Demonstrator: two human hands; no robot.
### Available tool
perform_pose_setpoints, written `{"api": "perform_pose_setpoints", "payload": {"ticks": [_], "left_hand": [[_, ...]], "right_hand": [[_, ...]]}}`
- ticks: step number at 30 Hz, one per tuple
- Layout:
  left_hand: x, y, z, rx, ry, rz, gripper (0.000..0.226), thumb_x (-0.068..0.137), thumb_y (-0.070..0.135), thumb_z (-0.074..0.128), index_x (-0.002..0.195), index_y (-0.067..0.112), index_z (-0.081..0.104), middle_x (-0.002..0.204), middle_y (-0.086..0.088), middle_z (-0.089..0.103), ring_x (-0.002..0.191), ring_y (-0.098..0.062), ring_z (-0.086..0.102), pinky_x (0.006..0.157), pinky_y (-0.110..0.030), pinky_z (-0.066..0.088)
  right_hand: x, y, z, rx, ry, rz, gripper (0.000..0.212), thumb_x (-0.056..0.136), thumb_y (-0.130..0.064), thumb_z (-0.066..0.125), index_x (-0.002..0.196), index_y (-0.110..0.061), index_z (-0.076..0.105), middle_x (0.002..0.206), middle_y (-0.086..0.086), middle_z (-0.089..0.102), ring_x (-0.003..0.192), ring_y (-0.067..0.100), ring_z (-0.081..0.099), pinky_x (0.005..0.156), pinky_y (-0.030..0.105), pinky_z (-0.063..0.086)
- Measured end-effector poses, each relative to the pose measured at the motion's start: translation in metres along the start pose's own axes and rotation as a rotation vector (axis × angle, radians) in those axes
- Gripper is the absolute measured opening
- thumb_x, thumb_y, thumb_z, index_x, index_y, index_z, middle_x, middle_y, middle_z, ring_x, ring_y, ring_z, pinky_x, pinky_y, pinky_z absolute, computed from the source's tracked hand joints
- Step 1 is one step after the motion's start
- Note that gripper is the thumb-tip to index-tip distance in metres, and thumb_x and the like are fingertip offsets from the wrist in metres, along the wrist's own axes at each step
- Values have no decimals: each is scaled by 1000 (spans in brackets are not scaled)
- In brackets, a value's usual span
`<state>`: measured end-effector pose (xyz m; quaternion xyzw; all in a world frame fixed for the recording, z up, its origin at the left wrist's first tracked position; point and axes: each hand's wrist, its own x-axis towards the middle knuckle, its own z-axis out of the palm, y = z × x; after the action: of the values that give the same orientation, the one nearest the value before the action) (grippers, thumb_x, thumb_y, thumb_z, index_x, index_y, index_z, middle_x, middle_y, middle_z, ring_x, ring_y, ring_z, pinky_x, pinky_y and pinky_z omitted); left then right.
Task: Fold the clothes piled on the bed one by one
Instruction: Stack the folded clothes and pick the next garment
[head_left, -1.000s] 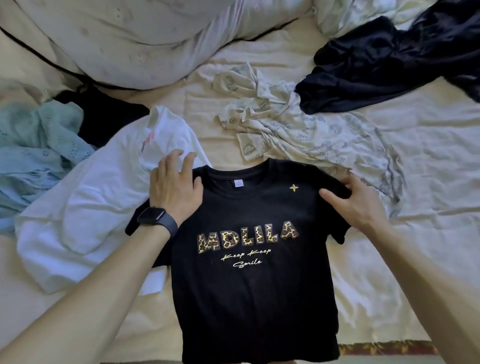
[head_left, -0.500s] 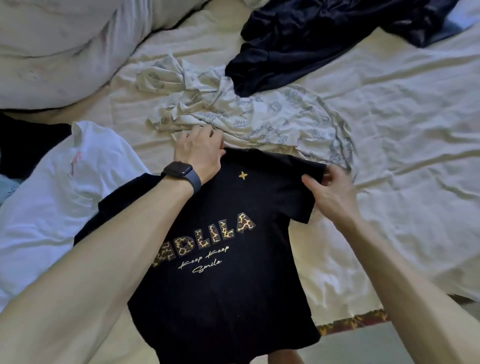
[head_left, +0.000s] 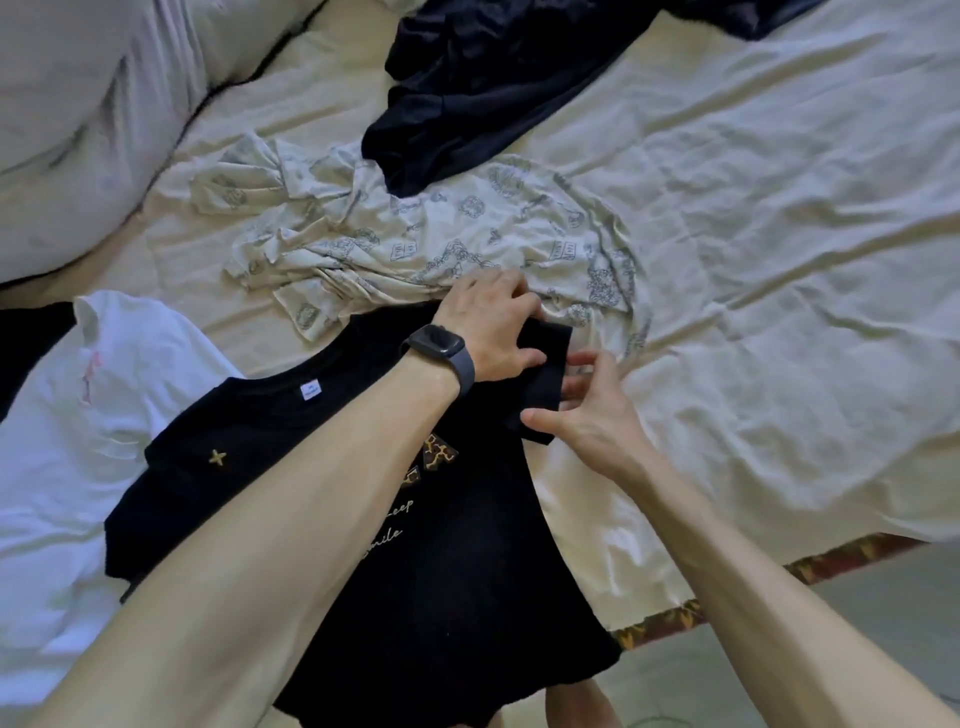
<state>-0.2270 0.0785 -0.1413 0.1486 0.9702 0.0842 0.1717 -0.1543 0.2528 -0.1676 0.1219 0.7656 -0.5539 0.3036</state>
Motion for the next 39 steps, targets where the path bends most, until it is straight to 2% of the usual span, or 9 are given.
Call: {"api": "perform_pose_setpoints", "payload": {"ticks": [7, 10, 13, 15, 20, 24, 28, 34, 39], "left_hand": [[7, -5, -35, -419, -28, -151, 21, 87, 30, 75, 103, 17, 71, 99, 0, 65, 91, -16, 59, 74, -24, 40], [-16, -19, -51, -539, -7, -219, 12, 88, 27, 74, 98, 22, 71, 99, 4, 67, 87, -8, 59, 78, -18, 44], [-49, -33, -57, -621, 67, -230, 9, 88, 24, 73, 97, 23, 71, 98, 7, 64, 89, 1, 56, 87, -16, 44], [-80, -43, -55, -653, 126, -255, 12, 86, 27, 72, 98, 25, 71, 106, 1, 65, 101, -10, 59, 94, -25, 45], [-192, -70, -24, -485, 171, -451, 17, 85, 15, 72, 97, 27, 73, 115, 3, 58, 113, -16, 55, 102, -33, 42], [-239, -94, -5, -380, -148, -592, 43, 88, 14, 63, 127, 31, 59, 134, 1, 50, 125, -22, 48, 107, -43, 40], [-205, -95, -1, -603, 53, -649, 48, 87, 25, 71, 132, 20, 54, 127, -1, 54, 117, -16, 55, 100, -28, 42], [-136, -97, 8, -702, -2, -739, 48, 88, 46, 71, 124, 17, 58, 98, 8, 60, 98, -15, 59, 83, -27, 42], [-115, -105, 6, -785, -16, -698, 14, 90, 38, 71, 89, 30, 59, 82, 14, 59, 76, -4, 56, 66, -20, 40]], "right_hand": [[-15, -10, 9, -141, 102, 30, 57, 79, -33, 78, 119, -29, 37, 91, -5, 65, 84, 10, 65, 75, 34, 53], [-24, -16, 19, -210, 272, 1, 19, 90, -37, 65, 101, -28, 53, 88, -13, 62, 86, 11, 61, 74, 32, 44], [-37, -20, 39, -199, 400, -125, 11, 95, -35, 62, 99, -25, 59, 94, -9, 62, 85, 13, 59, 75, 32, 45], [-52, -22, 55, -212, 451, -261, 9, 95, -29, 64, 100, -24, 58, 96, -8, 60, 77, 13, 57, 71, 32, 47], [-96, -8, 105, -416, 233, -435, 20, 90, -20, 70, 108, -23, 59, 108, -3, 55, 77, 22, 62, 61, 34, 49], [-125, 8, 130, -482, 63, -129, 34, 88, -54, 65, 112, -33, 52, 115, -16, 48, 82, 15, 65, 74, 38, 52], [-123, 3, 130, -118, 263, 305, 44, 81, -69, 66, 100, -31, 54, 99, -15, 60, 86, 10, 67, 74, 30, 51], [-95, -21, 132, 784, 225, 754, 30, 85, -36, 83, 102, -17, 68, 107, 0, 67, 73, 12, 71, 50, 23, 54], [-83, -22, 124, 1014, 247, 833, 15, 88, -16, 79, 95, -13, 66, 83, -1, 56, 47, 5, 53, 42, 16, 44]]}}
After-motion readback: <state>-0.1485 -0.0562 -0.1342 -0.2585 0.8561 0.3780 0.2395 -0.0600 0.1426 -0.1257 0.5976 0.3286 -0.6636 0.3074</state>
